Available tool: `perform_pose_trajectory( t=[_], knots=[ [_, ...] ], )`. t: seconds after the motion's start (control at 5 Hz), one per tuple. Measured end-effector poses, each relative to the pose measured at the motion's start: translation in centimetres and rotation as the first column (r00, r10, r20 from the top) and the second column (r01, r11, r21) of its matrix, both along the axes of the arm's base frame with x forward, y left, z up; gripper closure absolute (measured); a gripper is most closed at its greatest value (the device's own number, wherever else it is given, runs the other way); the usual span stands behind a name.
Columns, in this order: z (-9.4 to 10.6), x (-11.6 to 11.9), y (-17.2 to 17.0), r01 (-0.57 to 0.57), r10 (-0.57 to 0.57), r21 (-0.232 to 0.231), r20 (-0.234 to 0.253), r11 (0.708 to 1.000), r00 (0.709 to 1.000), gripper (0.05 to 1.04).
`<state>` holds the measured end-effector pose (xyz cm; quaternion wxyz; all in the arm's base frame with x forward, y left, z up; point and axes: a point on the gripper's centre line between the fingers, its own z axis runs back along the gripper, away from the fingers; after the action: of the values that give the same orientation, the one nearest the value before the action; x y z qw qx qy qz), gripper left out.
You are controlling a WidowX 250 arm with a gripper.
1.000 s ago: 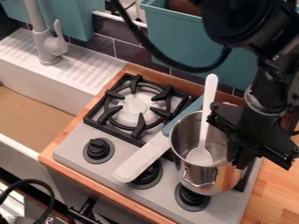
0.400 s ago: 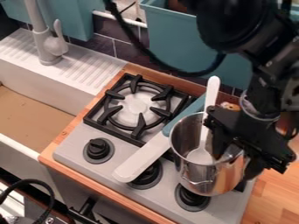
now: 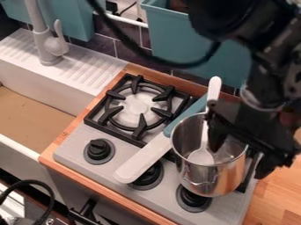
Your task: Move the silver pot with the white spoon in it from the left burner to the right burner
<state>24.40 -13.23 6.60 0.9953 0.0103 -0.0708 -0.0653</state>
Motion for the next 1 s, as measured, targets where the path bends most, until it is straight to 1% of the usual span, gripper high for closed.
perform_pose_trajectory(
  t=[0.2, 0.4, 0.6, 0.8, 1.0],
  knots=[
    [1.3, 0.3, 0.1, -0.022, 0.022, -0.043, -0.015, 0.999, 1.0, 0.084],
    [2.9, 1.0, 0.7, -0.082, 0.08, -0.114, -0.028, 0.99, 0.996, 0.084],
    [4.4, 1.5, 2.1, -0.105, 0.107, -0.132, 0.012, 0.986, 0.994, 0.084],
    [4.6, 1.2, 4.0, -0.121, 0.126, -0.109, 0.04, 0.987, 0.991, 0.084],
    [3.9, 1.1, 5.3, -0.102, 0.106, -0.099, 0.035, 0.99, 0.994, 0.084]
  ],
)
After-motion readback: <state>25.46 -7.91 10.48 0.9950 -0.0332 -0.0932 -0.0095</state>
